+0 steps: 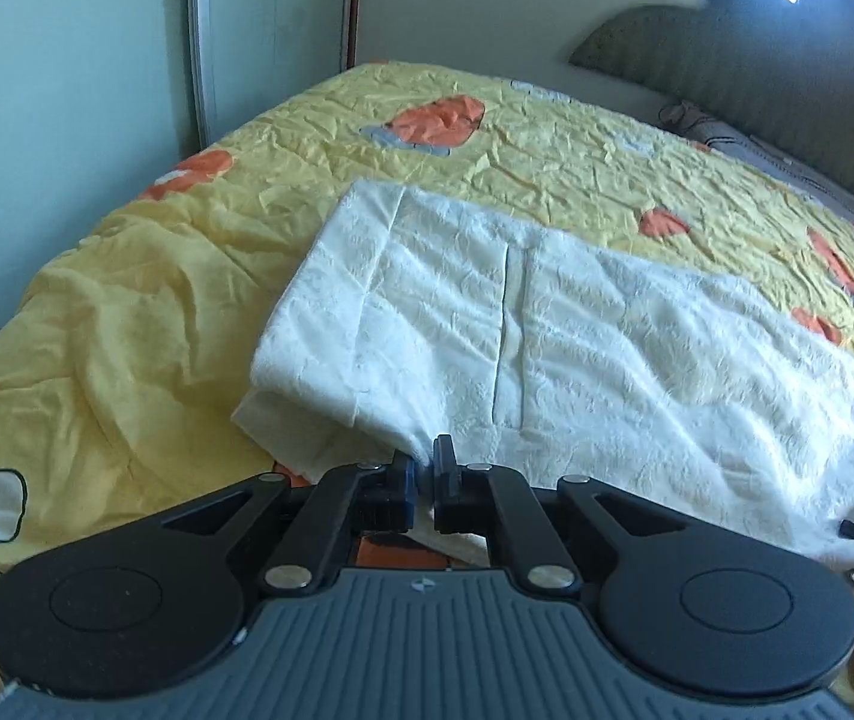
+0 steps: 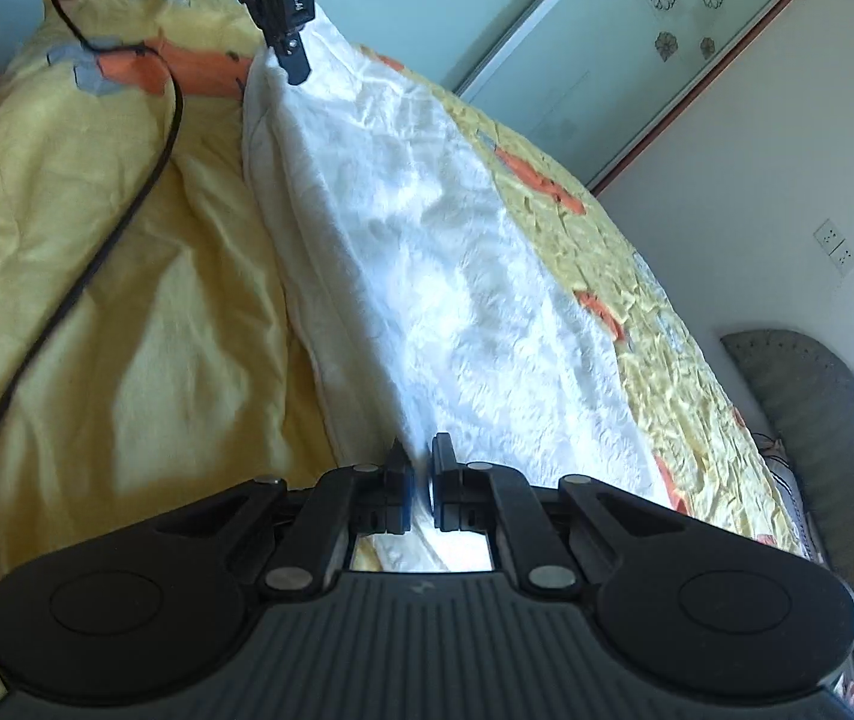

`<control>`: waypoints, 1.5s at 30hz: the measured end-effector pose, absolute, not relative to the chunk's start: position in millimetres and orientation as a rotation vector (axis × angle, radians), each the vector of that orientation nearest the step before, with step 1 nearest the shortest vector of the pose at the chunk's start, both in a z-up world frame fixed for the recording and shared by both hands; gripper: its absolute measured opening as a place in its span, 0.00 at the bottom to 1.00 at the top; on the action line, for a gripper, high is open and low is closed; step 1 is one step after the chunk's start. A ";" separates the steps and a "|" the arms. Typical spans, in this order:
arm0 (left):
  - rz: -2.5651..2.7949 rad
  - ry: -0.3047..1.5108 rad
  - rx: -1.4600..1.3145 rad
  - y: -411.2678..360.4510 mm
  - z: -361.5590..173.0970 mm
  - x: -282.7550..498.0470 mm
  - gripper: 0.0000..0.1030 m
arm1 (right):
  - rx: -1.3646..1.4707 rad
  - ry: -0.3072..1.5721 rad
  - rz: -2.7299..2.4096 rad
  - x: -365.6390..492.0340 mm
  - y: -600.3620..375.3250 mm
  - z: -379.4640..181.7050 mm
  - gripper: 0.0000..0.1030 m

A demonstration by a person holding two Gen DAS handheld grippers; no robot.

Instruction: Fold towel

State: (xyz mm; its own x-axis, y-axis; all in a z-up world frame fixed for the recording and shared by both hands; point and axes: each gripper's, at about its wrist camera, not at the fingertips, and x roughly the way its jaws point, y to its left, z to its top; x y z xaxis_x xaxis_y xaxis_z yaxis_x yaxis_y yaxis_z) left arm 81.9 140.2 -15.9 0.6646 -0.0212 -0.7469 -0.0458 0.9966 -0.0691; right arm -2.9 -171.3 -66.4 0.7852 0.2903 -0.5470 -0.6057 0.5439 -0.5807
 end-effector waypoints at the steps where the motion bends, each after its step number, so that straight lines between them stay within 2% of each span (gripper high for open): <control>1: 0.015 0.840 -0.088 140.9 -16.5 80.5 0.07 | -0.839 0.417 0.545 -4.0 -170.8 -65.7 0.05; 4: 0.011 0.850 -0.102 144.4 -15.7 81.0 0.10 | -0.785 0.428 0.528 -3.9 -172.9 -65.4 0.05; 7: 0.016 0.887 -0.108 149.7 -11.3 83.1 0.26 | -0.815 0.419 0.507 -11.2 -172.3 -65.5 0.06; 8: 0.023 0.896 -0.110 152.0 -6.7 82.1 0.35 | -0.822 0.425 0.511 -15.0 -174.3 -63.1 0.07; 9: 0.037 0.892 -0.104 154.3 -1.4 79.8 0.38 | -0.808 0.435 0.532 -19.7 -179.5 -57.8 0.07; 15: 0.183 0.785 0.093 140.7 36.5 67.1 0.44 | -0.390 0.489 0.511 -13.3 -250.1 -11.6 0.08; 18: 0.190 0.709 0.155 123.8 48.7 69.5 0.57 | -0.229 0.571 0.273 0.9 -298.8 -20.7 0.08; 22: -0.011 0.721 0.118 85.1 46.2 86.8 0.58 | -0.081 0.733 0.097 -4.3 -353.9 -52.5 0.08; 26: -0.316 0.767 0.096 18.4 34.7 102.8 0.58 | 0.106 0.632 0.017 -14.7 -396.7 -28.6 0.09; 29: -0.554 0.780 0.121 -43.1 22.6 108.5 0.59 | 0.155 0.535 -0.120 18.9 -430.4 -2.1 0.11; 32: -0.718 0.807 0.147 -98.1 2.2 107.2 0.59 | 0.212 0.505 -0.180 76.1 -456.6 8.5 0.22; 33: -0.755 0.823 0.151 -112.1 -4.1 106.3 0.59 | 0.236 0.519 -0.197 97.7 -464.0 7.8 0.38; 34: -0.791 0.836 0.153 -123.7 -10.1 105.0 0.59 | 0.258 0.544 -0.224 120.7 -471.1 5.2 0.59; 35: -0.824 0.842 0.154 -133.9 -15.3 103.8 0.59 | 0.270 0.573 -0.248 140.8 -476.0 -0.7 0.67; 40: -0.869 0.875 0.177 -164.1 -38.2 106.7 0.60 | 0.205 0.758 -0.408 225.7 -485.7 -35.5 0.68; 45: -0.894 0.863 0.190 -173.4 -47.2 111.9 0.60 | 0.248 0.849 -0.518 252.6 -499.0 -58.7 0.68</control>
